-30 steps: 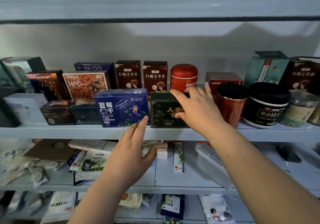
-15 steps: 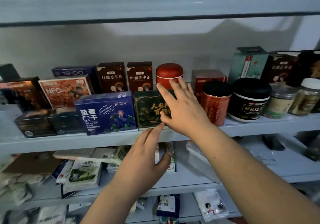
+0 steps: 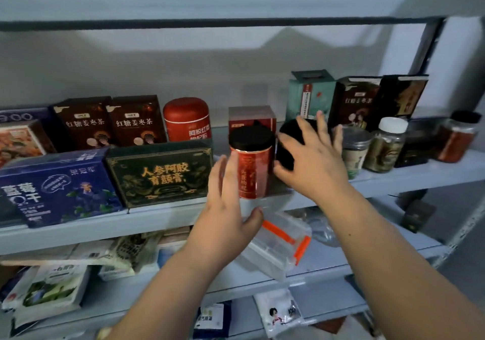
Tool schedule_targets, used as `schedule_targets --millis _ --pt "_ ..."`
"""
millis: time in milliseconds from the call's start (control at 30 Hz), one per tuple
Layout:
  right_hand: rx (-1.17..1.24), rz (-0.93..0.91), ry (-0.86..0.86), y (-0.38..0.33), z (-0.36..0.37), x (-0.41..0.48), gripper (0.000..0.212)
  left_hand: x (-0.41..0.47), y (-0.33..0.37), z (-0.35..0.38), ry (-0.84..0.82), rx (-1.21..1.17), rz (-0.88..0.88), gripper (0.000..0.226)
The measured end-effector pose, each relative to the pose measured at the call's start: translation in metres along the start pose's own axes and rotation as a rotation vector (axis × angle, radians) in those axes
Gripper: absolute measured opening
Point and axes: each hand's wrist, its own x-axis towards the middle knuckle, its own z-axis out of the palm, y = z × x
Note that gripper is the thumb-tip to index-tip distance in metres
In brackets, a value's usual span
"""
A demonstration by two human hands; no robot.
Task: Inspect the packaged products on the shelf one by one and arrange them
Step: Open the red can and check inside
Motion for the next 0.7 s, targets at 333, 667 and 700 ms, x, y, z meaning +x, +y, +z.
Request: schedule_targets --millis 333,667,700 --pt "0.034 -0.102 0.131 0.063 0.014 0.006 0.045 0.050 0.018 0.056 0.249 -0.090 -0.205 0.120" --pt "0.049 -0.129 0.134 0.106 0.015 0.009 0.046 0.086 0.018 0.066 0.203 -0.198 -0.360 0.118" --pt "0.050 -0.122 0.121 0.107 0.015 0.009 0.046 0.088 0.017 0.067 0.178 -0.214 -0.378 0.120"
